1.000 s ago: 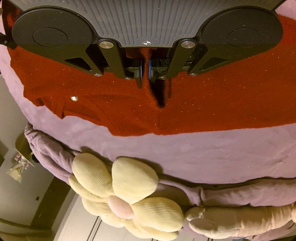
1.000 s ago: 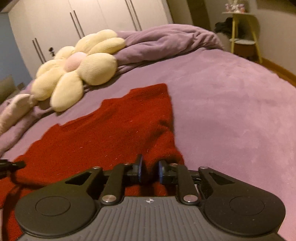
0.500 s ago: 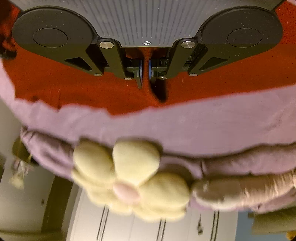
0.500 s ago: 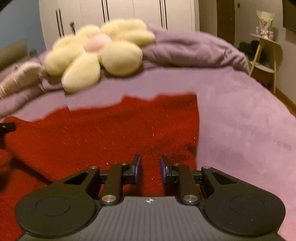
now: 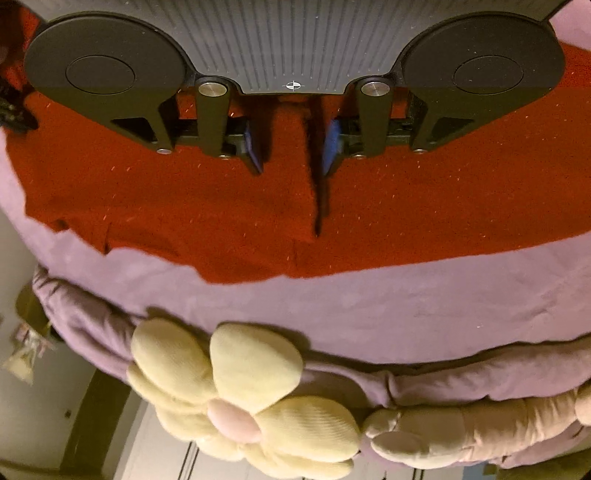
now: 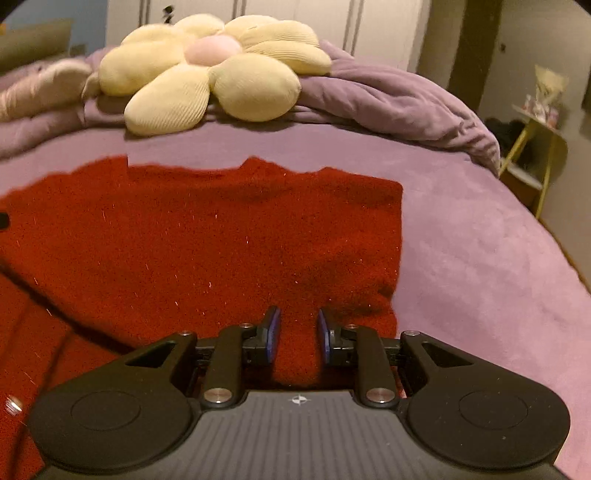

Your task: Fold small clothes

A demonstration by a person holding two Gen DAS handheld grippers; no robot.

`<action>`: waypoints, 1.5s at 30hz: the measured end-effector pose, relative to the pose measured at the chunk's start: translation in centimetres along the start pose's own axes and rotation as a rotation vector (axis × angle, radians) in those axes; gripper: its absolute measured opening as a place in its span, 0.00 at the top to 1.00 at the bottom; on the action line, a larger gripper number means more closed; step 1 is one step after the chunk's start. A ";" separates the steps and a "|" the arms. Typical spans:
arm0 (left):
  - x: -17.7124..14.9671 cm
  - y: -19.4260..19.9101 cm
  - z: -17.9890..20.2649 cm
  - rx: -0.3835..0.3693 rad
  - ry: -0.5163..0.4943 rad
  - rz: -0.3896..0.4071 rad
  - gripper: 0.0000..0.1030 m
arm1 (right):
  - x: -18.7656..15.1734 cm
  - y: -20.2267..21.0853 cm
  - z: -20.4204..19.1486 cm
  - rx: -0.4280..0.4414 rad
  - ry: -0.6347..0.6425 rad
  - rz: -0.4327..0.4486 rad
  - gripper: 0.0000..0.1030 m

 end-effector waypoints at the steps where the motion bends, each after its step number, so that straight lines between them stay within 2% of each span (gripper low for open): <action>1: -0.1 0.1 0.0 0.009 0.002 -0.007 0.41 | 0.0 -0.1 -0.1 -0.006 0.022 0.005 0.81; 2: -0.2 0.2 0.0 0.017 0.008 -0.006 0.34 | 0.0 -0.2 -0.2 -0.013 0.038 0.007 0.81; 4: -0.3 0.7 -0.1 0.024 0.007 -0.004 0.27 | 0.1 -0.2 -0.6 -0.025 0.060 0.011 0.80; 5: -0.3 0.9 -0.2 0.036 0.006 -0.009 0.21 | 0.1 -0.2 -0.7 -0.030 0.070 0.011 0.79; 9: -0.5 2.9 -1.6 0.032 0.064 0.009 0.09 | 0.5 1.2 -1.6 -0.057 0.109 0.000 0.78; 12: -1.3 5.7 -4.8 -0.007 0.190 0.051 0.06 | -0.2 4.7 -2.1 -0.027 0.056 0.039 0.72; 14: -2.5 7.8 -8.5 -0.001 0.315 0.088 0.06 | -1.4 7.0 -2.6 -0.002 0.036 0.061 0.65; 18: -5.6 10.7 -16.3 0.094 0.517 0.136 0.06 | -4.5 10.7 -3.3 0.037 -0.016 0.060 0.64; 21: -8.0 12.4 -21.7 0.171 0.661 0.148 0.12 | -5.8 12.0 -3.1 0.032 -0.083 0.036 0.64; 25: -10.5 13.9 -27.4 0.112 0.874 0.242 0.42 | -6.2 12.1 -2.8 0.044 -0.148 -0.005 0.64; 28: -11.3 13.8 -30.4 0.073 1.028 0.326 0.46 | -5.8 11.9 -3.0 0.046 -0.162 -0.021 0.64; 30: -11.6 13.3 -32.3 0.045 1.120 0.361 0.55 | -5.5 12.1 -3.1 0.053 -0.175 -0.022 0.64; 32: -11.7 13.0 -33.3 0.039 1.169 0.382 0.75 | -5.2 12.2 -3.1 0.052 -0.183 -0.021 0.64; 34: -11.5 12.2 -34.1 0.034 1.182 0.379 0.86 | -5.3 12.2 -3.3 0.046 -0.182 -0.028 0.64; 37: -11.3 12.1 -34.5 0.036 1.155 0.374 0.89 | -5.6 12.1 -3.3 0.038 -0.175 -0.041 0.64; 40: -9.3 13.6 -32.8 0.094 0.999 0.383 0.90 | -5.9 12.0 -3.1 0.049 -0.191 -0.041 0.64; 41: -8.6 14.1 -31.9 0.091 0.950 0.394 0.90 | -5.9 12.0 -3.0 0.052 -0.198 -0.039 0.64; 45: -2.9 16.4 -24.7 0.003 0.686 0.447 0.90 | -6.1 12.0 -2.3 0.068 -0.232 -0.027 0.64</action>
Point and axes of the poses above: each gripper's, at about its wrist camera, not at the fingertips, and y roughly against the way its jaws point, z to its right, x to its top, the point moved 2 cm from there along -y, roughly the way its jaws point, and after that the axes turned 1 degree about -x, right-handed, at the moved point
